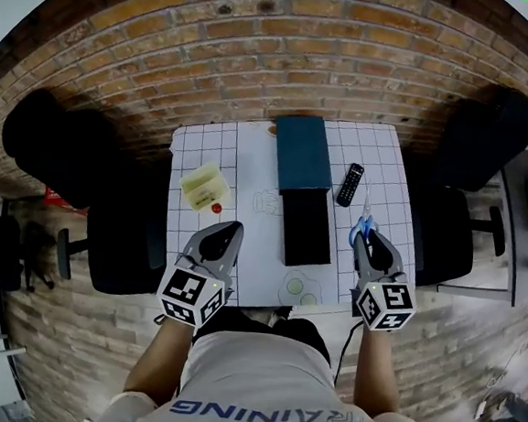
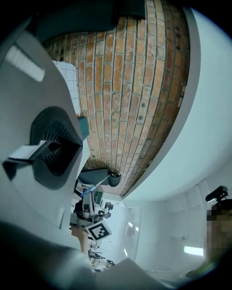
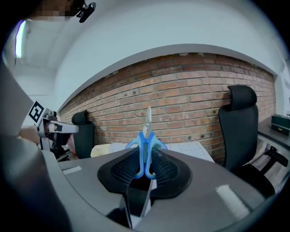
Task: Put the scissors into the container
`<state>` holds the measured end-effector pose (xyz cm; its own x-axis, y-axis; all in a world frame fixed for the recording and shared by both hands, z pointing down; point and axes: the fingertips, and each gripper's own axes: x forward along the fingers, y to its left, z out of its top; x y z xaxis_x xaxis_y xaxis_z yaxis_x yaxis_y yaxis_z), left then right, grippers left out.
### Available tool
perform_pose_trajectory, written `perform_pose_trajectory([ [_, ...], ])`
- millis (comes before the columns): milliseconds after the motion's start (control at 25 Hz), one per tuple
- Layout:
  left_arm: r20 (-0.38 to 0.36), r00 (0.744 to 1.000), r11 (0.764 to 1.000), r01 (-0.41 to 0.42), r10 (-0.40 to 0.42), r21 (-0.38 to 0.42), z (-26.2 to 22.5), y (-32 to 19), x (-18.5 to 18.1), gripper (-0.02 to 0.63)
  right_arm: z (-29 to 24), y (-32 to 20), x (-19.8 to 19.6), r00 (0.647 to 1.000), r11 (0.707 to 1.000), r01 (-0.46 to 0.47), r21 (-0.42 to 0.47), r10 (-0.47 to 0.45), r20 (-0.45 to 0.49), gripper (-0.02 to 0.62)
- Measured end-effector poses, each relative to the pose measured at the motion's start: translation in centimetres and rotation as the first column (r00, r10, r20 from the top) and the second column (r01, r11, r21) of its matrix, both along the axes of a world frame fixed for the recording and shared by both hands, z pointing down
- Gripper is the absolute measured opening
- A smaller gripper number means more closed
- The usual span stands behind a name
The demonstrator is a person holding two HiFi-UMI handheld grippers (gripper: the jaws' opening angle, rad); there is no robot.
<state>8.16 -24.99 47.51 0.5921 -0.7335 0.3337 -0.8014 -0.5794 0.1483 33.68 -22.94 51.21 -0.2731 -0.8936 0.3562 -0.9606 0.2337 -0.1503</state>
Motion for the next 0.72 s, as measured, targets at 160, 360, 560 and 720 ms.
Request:
perform_pose_trajectory([
  [160, 0.001, 0.999, 0.999, 0.039, -0.039, -0.020, 0.6, -0.1, -0.5, 0.003, 1.8, -1.0, -1.9, 0.997, 0.996, 0.071, -0.046, -0.072, -0.014, 0.103],
  [360, -0.008, 0.999, 0.998, 0.048, -0.048, -0.032, 0.9, -0.7, -1.2, 0.002, 6.7, -1.8, -3.7, 0.991, 0.971, 0.090, -0.222, -0.109, -0.075, 0.103],
  [560, -0.013, 0.998, 0.997, 0.053, -0.054, -0.047, 1.4, -0.6, -2.8, 0.002, 12.1, -1.4, -6.4, 0.975, 0.914, 0.118, -0.389, -0.181, -0.130, 0.103],
  [720, -0.022, 0.997, 0.995, 0.075, -0.077, -0.060, 1.9, -0.6, -4.3, 0.002, 15.9, -1.0, -7.7, 0.962, 0.858, 0.110, -0.503, -0.219, -0.163, 0.104],
])
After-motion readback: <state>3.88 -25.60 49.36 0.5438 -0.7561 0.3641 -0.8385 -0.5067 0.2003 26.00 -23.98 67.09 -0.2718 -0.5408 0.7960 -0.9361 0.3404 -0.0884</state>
